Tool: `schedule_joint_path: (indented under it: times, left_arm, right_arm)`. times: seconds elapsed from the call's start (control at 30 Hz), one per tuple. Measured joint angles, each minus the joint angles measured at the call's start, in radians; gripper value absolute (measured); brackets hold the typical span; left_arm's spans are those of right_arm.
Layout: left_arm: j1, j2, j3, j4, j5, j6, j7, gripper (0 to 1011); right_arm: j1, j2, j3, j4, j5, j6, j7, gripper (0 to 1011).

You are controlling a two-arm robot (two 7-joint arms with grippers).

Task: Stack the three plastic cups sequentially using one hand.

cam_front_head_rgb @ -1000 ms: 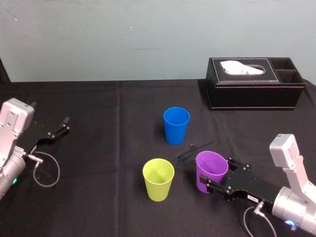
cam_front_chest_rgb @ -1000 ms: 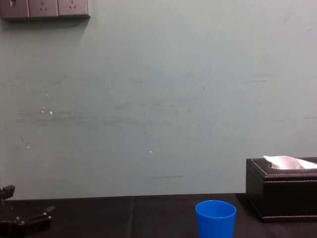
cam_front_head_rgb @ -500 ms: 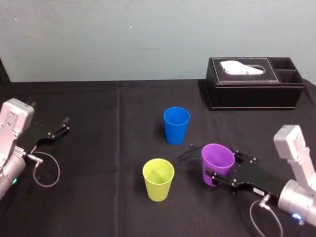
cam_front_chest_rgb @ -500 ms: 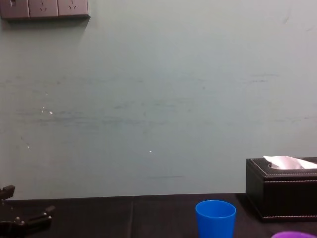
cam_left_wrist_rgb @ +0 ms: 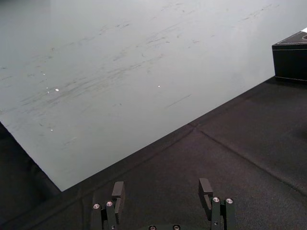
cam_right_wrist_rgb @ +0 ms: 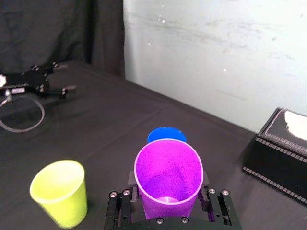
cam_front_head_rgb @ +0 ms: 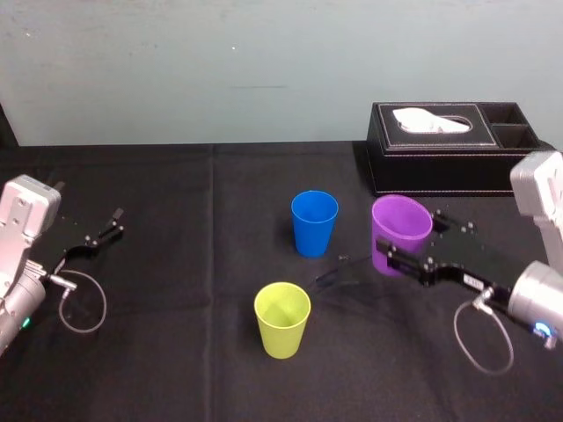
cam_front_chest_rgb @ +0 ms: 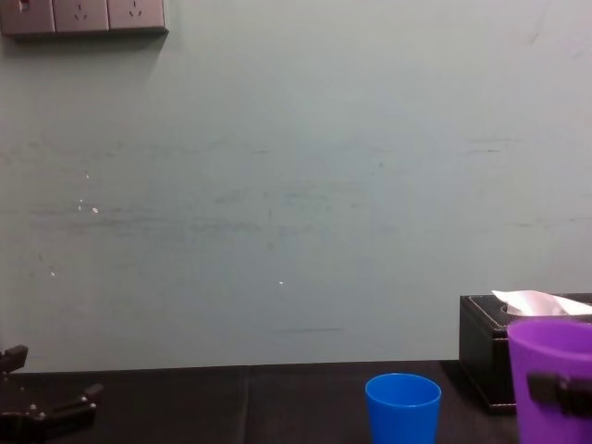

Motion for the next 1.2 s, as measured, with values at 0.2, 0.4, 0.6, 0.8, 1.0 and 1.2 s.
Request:
schedule_joint_path:
  times: [0.2,0.4,0.6,0.8,1.0,1.2]
  left_arm:
    - [0.000,0.000,0.000,0.000,0.000,0.000,0.000,1010]
    - [0.000,0.000,0.000,0.000,0.000,0.000,0.000,1010]
    - [0.000,0.000,0.000,0.000,0.000,0.000,0.000,1010]
    - [0.000,0.000,0.000,0.000,0.000,0.000,0.000,1010]
    - [0.000,0.000,0.000,0.000,0.000,0.000,0.000,1010]
    - [0.000,0.000,0.000,0.000,0.000,0.000,0.000,1010]
  right_arm:
    - [0.049,-0.022,-0.012,0.000,-0.001,0.033,-0.024,724]
    - [0.112,-0.058,-0.040,0.023,-0.001,0.072,-0.042,723]
    - [0.181,-0.096,-0.085,0.059,-0.032,0.095,-0.061,724]
    - [0.242,-0.132,-0.128,0.099,-0.075,0.112,-0.069,723]
    - [0.283,-0.162,-0.157,0.133,-0.102,0.127,-0.068,723]
    - [0.322,-0.194,-0.179,0.173,-0.120,0.142,-0.057,724]
